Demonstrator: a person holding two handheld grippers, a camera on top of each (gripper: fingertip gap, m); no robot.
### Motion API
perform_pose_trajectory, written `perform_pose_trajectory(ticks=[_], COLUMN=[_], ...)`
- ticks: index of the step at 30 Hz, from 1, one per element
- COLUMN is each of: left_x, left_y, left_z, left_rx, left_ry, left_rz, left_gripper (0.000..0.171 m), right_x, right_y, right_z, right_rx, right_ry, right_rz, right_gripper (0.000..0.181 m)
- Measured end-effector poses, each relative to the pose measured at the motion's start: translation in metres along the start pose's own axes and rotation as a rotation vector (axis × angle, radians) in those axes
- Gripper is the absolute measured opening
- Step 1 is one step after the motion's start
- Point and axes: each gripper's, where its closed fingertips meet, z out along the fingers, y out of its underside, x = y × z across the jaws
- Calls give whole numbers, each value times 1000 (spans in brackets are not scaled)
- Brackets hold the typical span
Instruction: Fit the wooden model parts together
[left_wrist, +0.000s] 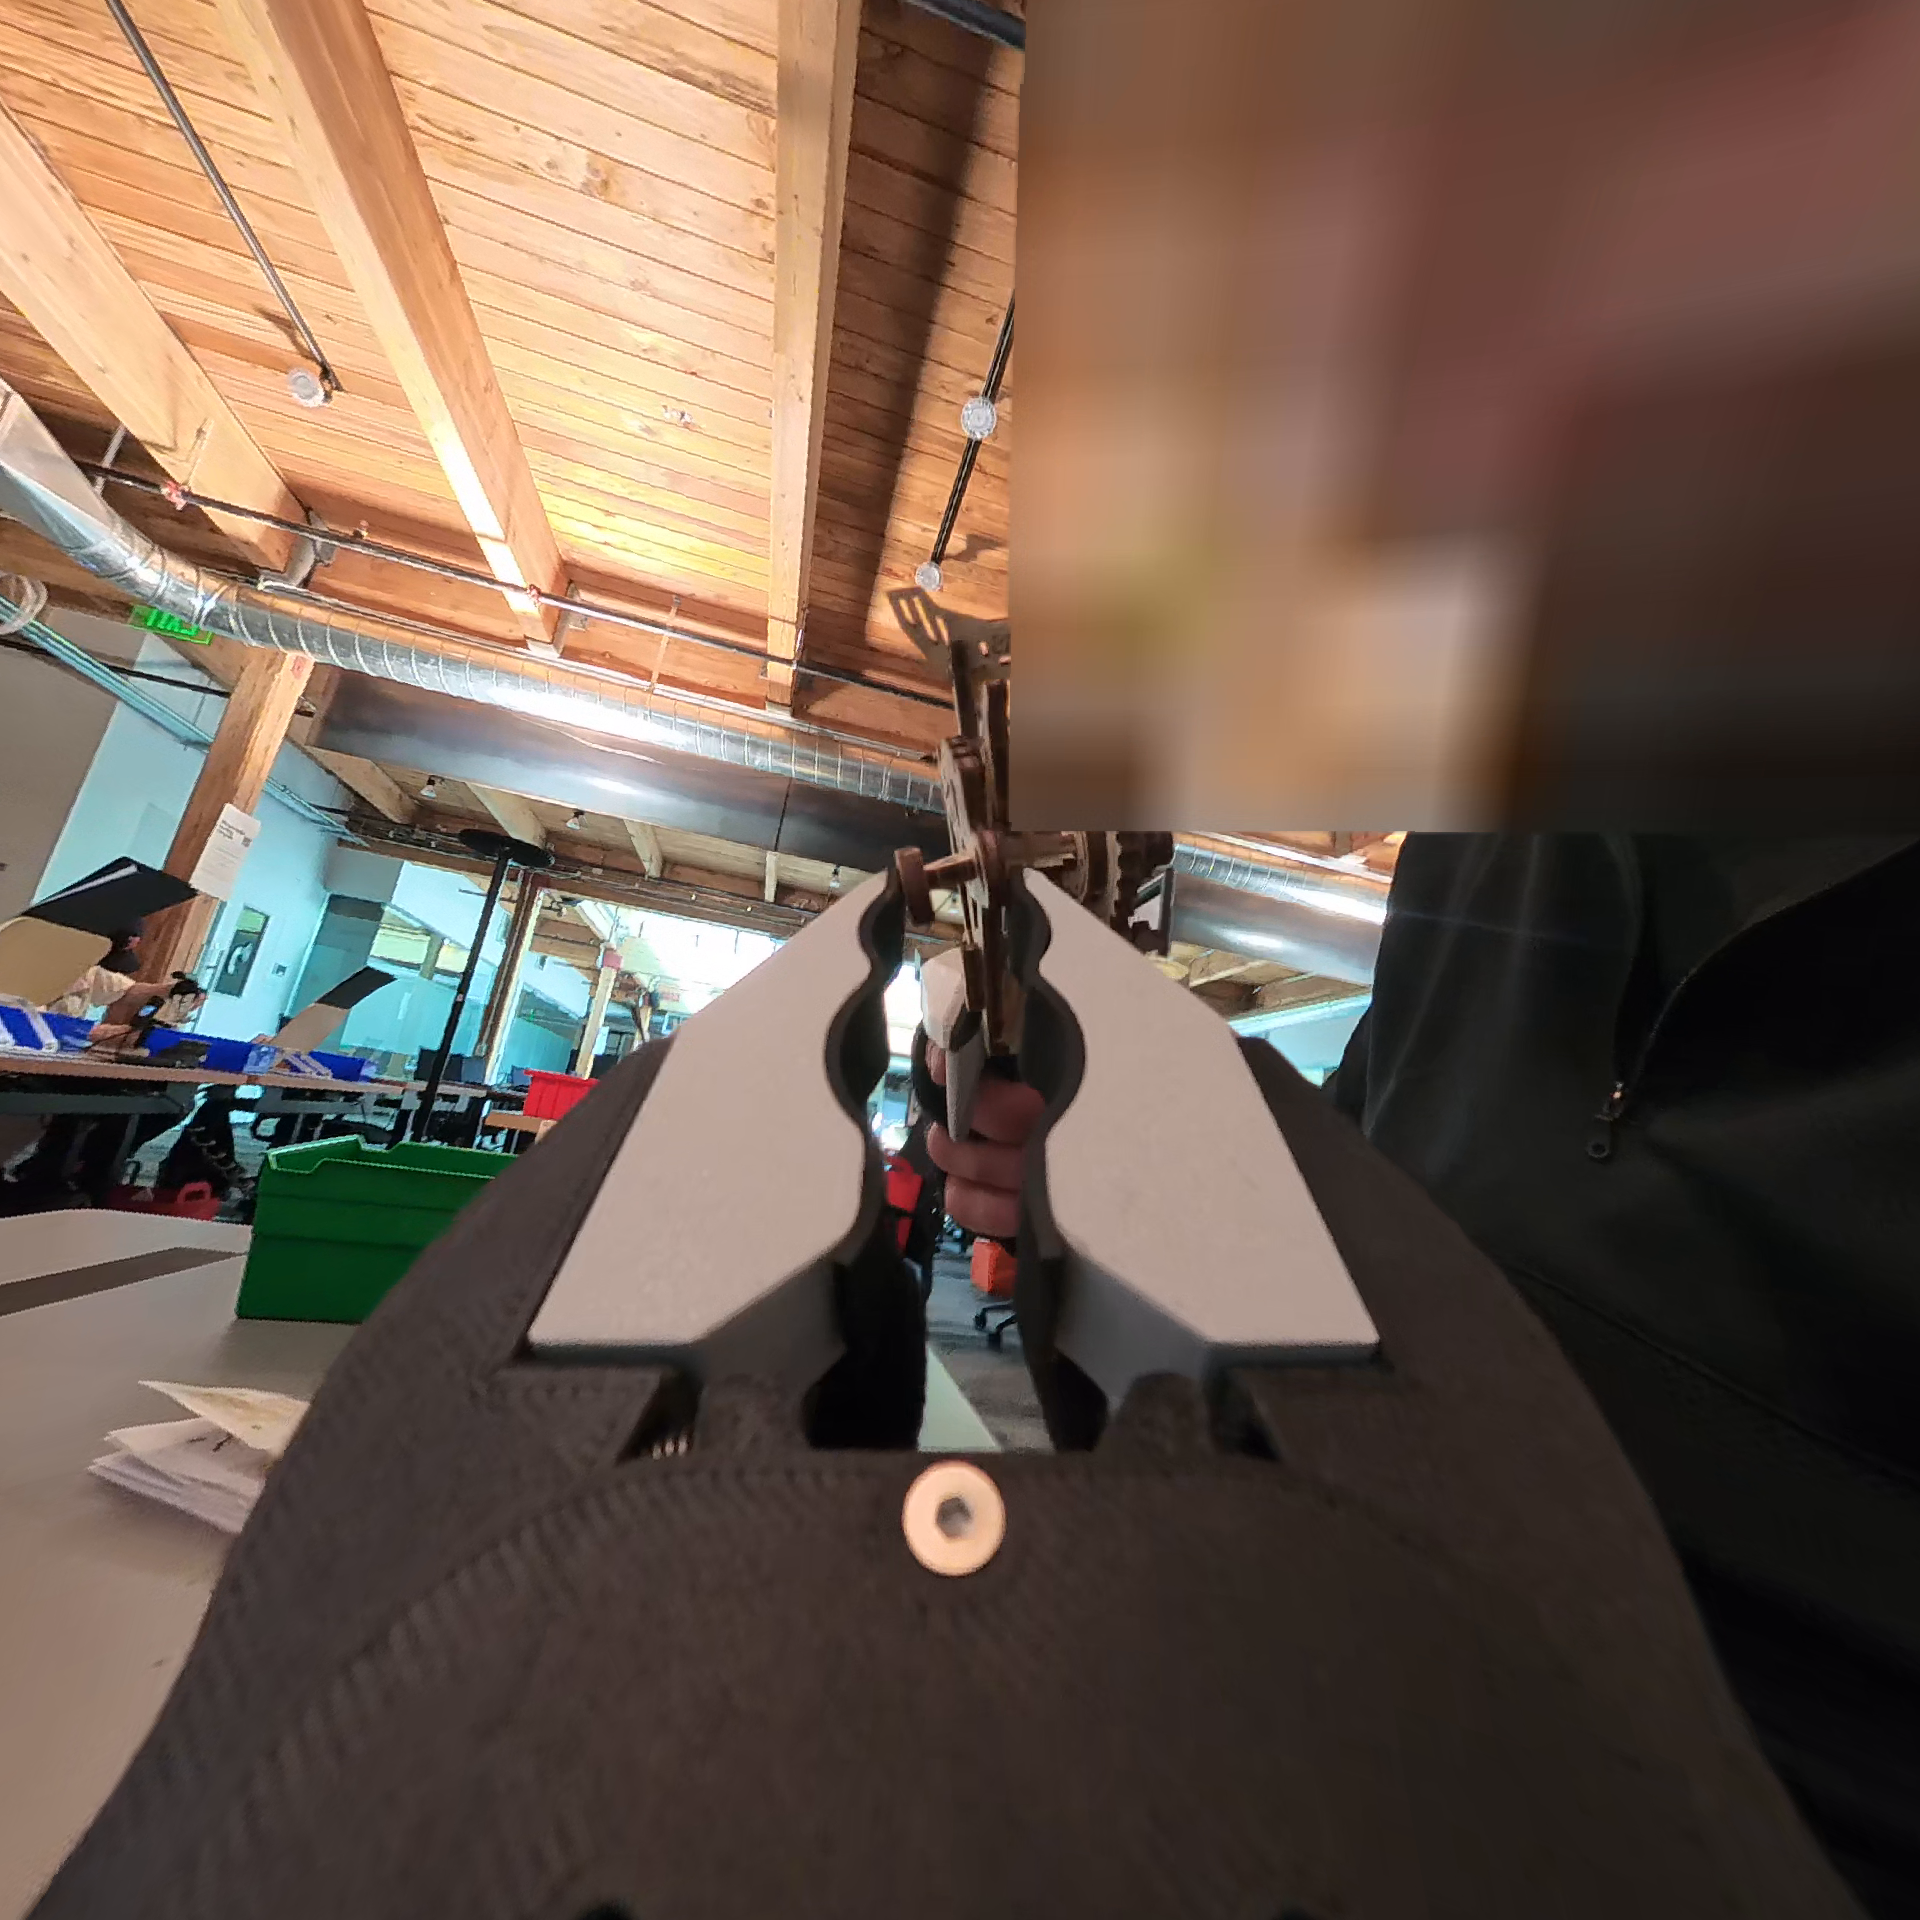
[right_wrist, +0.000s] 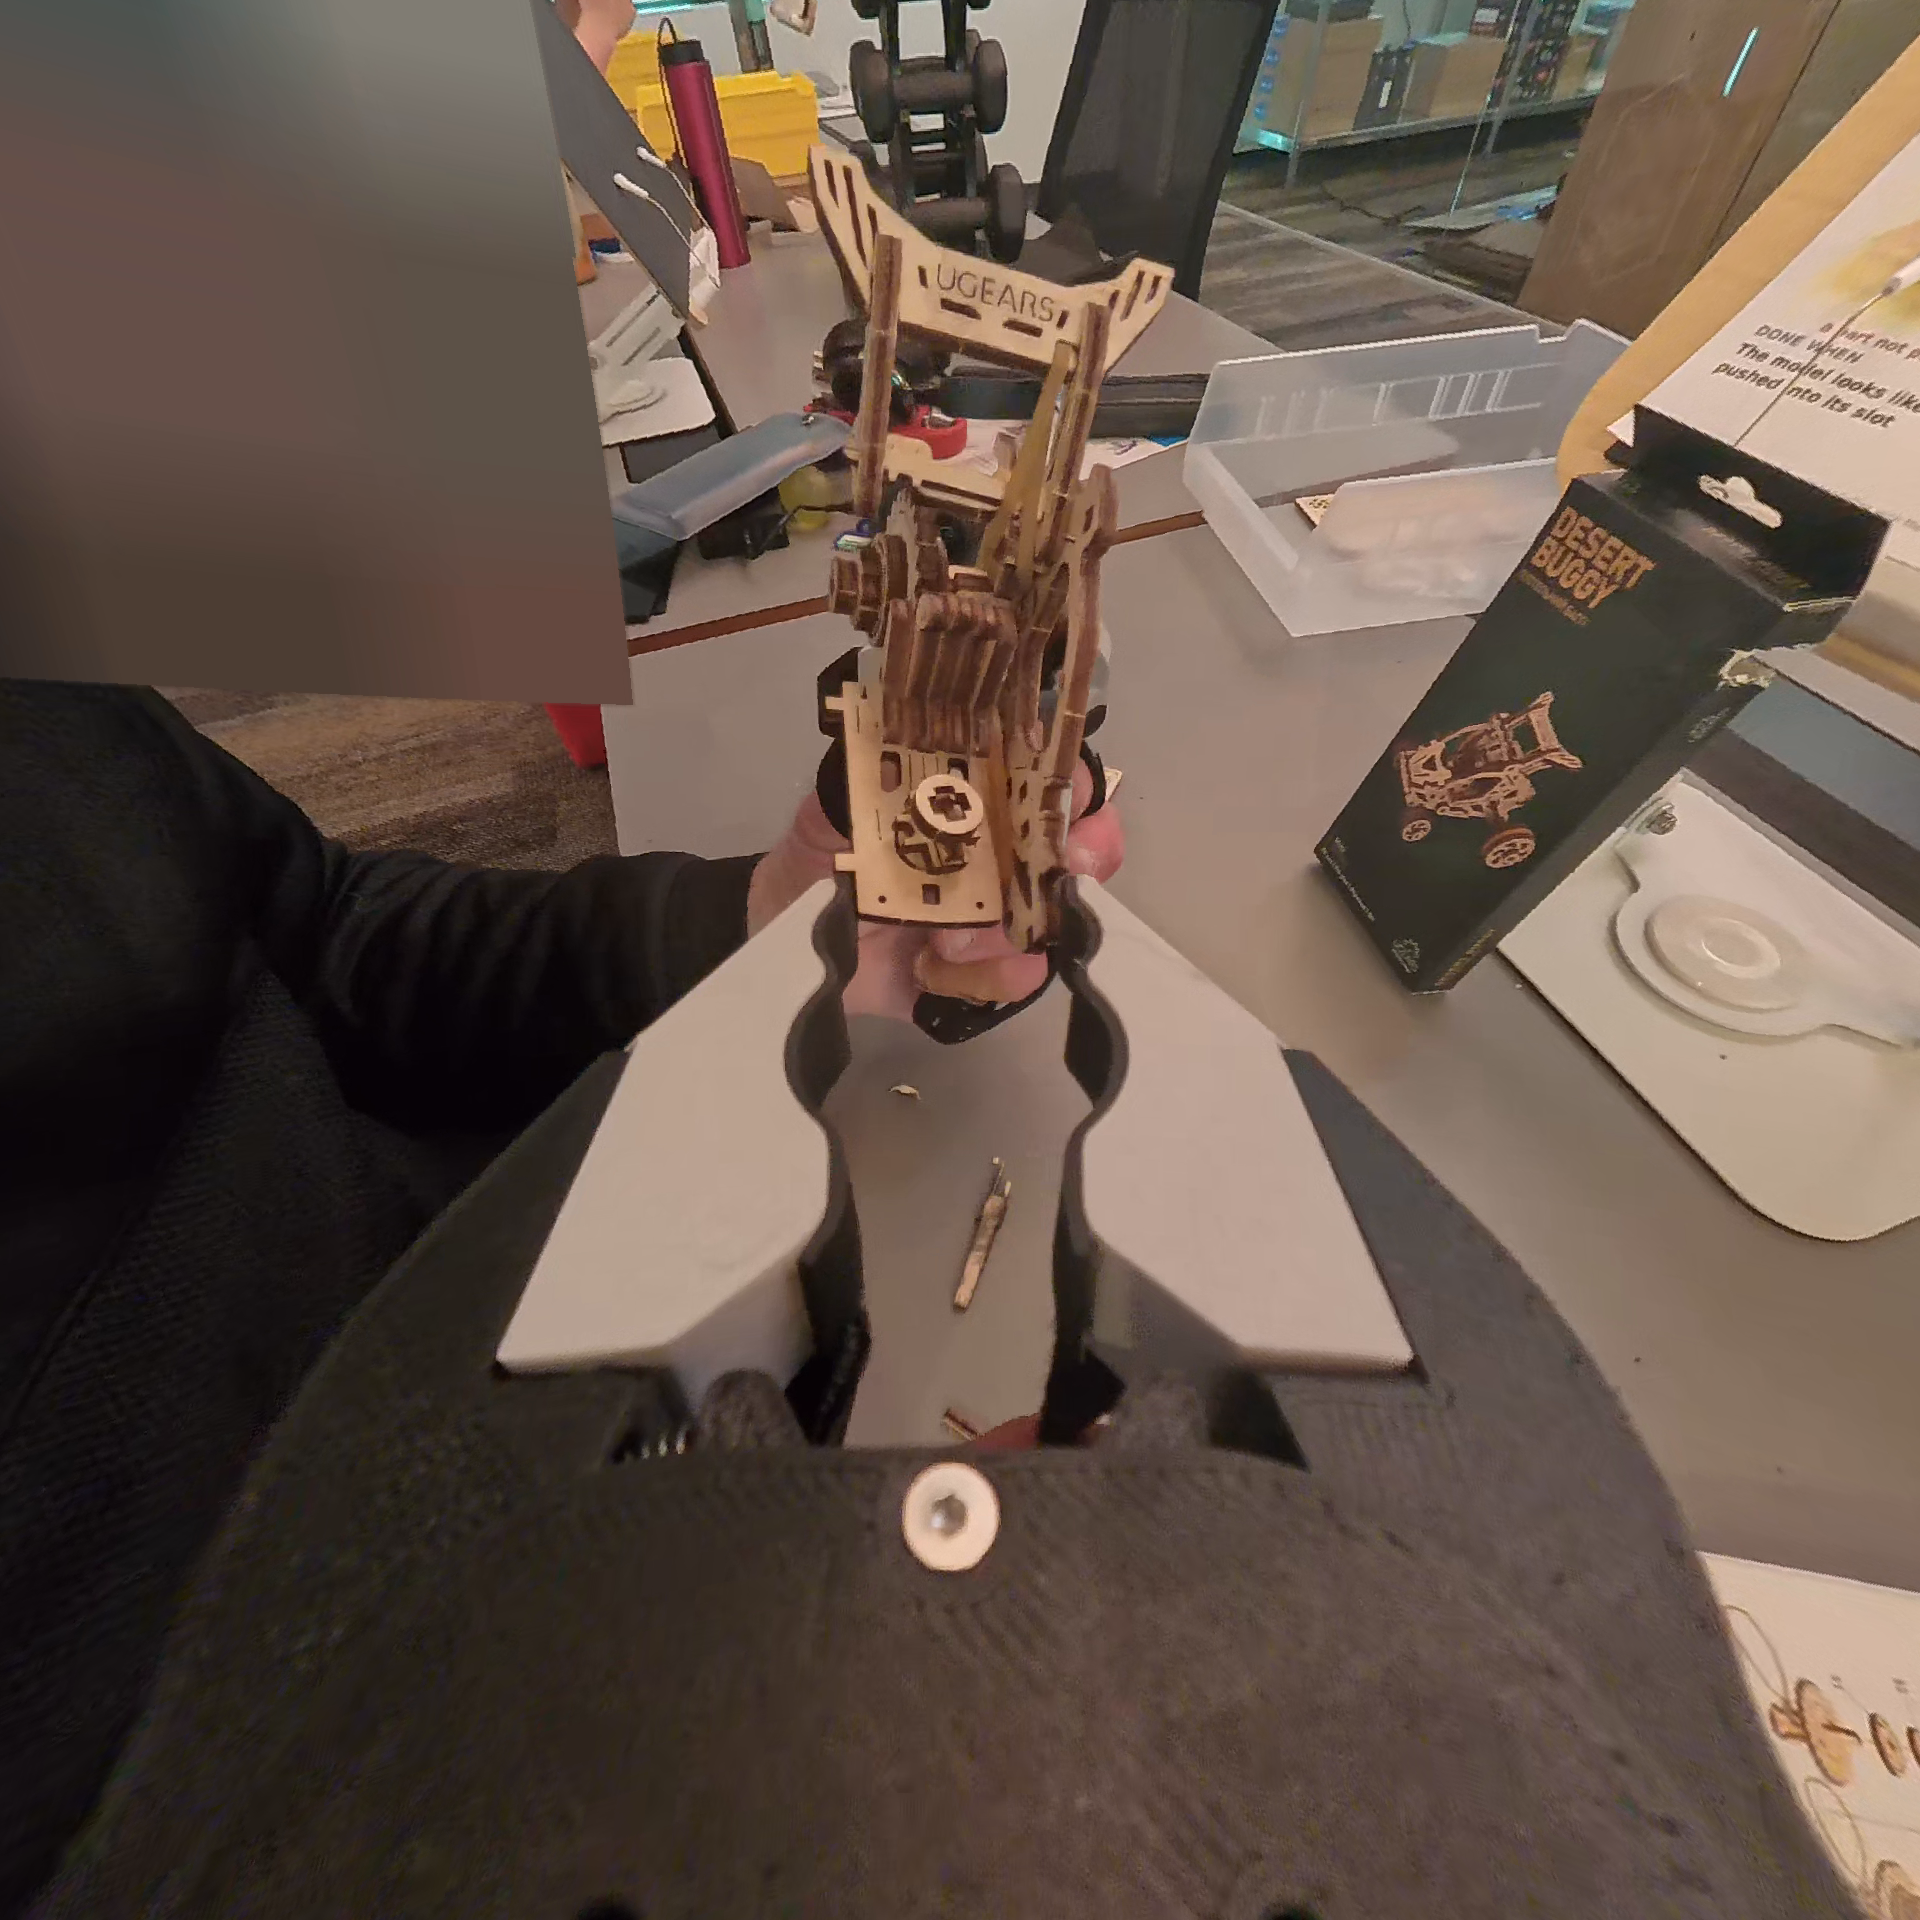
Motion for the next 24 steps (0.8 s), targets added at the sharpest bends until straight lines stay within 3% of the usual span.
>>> perform_pose_trajectory(ticks=[24], left_x=[9], left_y=[-3], left_z=[6], left_rx=[19], left_ry=[71], left_rz=[-23], left_gripper=[20], right_x=[-4], right_y=[-3], right_z=[-3], right_rx=[-27], right_ry=[171], right_rz=[-274], right_gripper=[34])
